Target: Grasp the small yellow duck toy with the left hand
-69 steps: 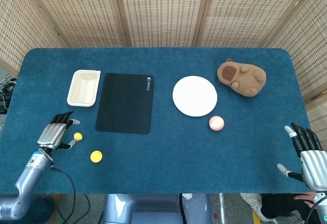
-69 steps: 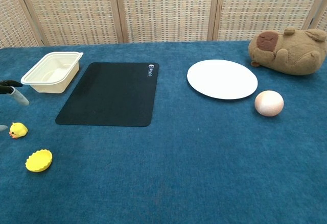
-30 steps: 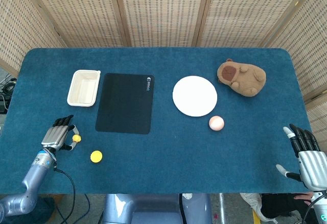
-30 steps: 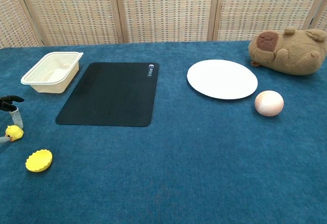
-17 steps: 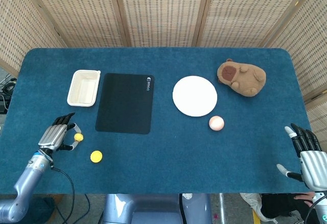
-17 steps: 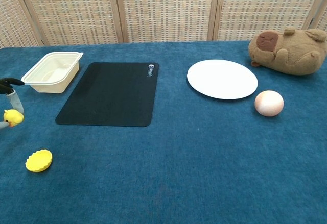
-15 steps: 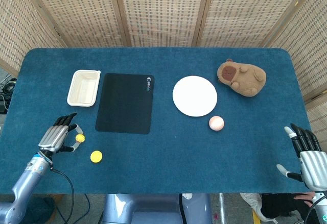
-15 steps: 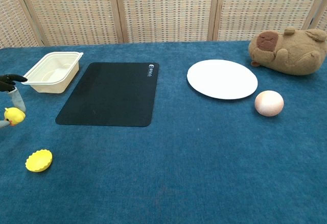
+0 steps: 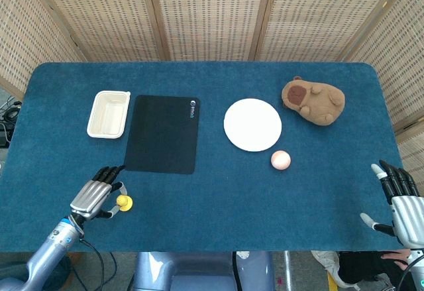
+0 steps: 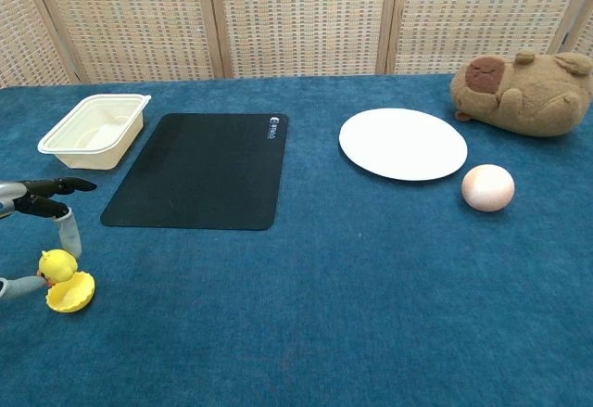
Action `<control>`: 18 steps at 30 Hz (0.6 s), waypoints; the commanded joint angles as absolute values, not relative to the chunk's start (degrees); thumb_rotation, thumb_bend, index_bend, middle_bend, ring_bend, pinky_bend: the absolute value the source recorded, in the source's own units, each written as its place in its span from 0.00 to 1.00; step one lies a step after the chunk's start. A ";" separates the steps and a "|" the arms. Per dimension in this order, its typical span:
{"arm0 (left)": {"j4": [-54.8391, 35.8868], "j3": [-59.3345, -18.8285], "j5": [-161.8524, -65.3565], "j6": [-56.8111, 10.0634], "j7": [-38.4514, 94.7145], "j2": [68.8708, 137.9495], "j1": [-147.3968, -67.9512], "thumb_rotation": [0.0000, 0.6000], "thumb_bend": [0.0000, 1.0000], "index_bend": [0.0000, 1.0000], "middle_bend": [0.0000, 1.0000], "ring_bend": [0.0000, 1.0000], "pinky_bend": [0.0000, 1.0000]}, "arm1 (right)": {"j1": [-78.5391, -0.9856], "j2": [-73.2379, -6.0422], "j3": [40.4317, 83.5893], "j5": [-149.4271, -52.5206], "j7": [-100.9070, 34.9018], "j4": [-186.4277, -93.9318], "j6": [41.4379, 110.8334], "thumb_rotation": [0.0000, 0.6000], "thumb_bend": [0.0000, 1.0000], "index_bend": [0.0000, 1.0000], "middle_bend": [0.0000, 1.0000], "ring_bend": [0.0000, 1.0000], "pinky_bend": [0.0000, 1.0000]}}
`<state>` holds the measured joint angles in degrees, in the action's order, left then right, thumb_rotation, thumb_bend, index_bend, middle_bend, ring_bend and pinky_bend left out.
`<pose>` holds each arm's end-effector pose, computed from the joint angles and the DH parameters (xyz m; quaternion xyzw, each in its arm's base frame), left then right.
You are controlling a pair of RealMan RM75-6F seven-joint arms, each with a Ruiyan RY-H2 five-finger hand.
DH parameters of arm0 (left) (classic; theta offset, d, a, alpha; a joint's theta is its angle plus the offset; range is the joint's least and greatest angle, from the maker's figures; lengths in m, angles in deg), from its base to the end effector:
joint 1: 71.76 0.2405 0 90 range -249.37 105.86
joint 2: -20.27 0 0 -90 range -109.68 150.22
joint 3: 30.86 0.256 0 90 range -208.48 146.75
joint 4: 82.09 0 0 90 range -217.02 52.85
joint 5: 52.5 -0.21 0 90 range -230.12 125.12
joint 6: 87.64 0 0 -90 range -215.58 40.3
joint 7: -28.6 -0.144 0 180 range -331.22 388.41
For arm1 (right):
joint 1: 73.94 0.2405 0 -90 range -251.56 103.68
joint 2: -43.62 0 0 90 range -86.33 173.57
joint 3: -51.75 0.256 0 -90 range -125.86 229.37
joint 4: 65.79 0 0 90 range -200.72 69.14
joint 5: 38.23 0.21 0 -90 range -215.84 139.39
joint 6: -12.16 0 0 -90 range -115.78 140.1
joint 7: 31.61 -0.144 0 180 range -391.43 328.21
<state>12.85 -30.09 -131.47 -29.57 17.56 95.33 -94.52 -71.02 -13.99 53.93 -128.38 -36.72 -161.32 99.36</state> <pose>-0.2506 0.2310 0.0272 -0.7440 -0.4452 -0.2965 0.4005 -0.3027 -0.1676 0.1886 0.5992 -0.3838 0.4090 0.5713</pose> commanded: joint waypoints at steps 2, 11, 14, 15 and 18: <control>11.78 -29.53 -130.56 -31.11 17.23 96.63 -95.07 1.00 0.37 0.50 0.00 0.00 0.00 | -70.97 -14.02 53.93 -128.32 -36.70 -161.30 99.23 1.00 0.00 0.02 0.00 0.00 0.00; 10.38 -29.21 -129.54 -31.62 16.43 97.89 -95.46 1.00 0.37 0.50 0.00 0.00 0.00 | -71.04 -13.90 54.02 -128.17 -37.13 -161.28 99.33 1.00 0.00 0.01 0.00 0.00 0.00; 10.17 -29.31 -129.15 -31.25 15.90 98.11 -95.43 1.00 0.37 0.50 0.00 0.00 0.00 | -71.00 -13.86 54.03 -128.15 -37.24 -161.23 99.25 1.00 0.00 0.01 0.00 0.00 0.00; 10.08 -29.31 -129.04 -31.18 15.78 98.21 -95.43 1.00 0.37 0.49 0.00 0.00 0.00 | -71.00 -13.84 54.02 -128.17 -37.26 -161.24 99.25 1.00 0.00 0.01 0.00 0.00 0.00; 9.80 -29.34 -128.90 -31.04 15.83 98.43 -95.49 1.00 0.37 0.48 0.00 0.00 0.00 | -71.01 -13.81 54.02 -128.23 -37.30 -161.23 99.30 1.00 0.00 0.01 0.00 0.00 0.00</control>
<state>9.81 -29.33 -128.91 -31.07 15.84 98.41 -95.47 -71.01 -13.81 54.02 -128.23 -37.30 -161.24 99.30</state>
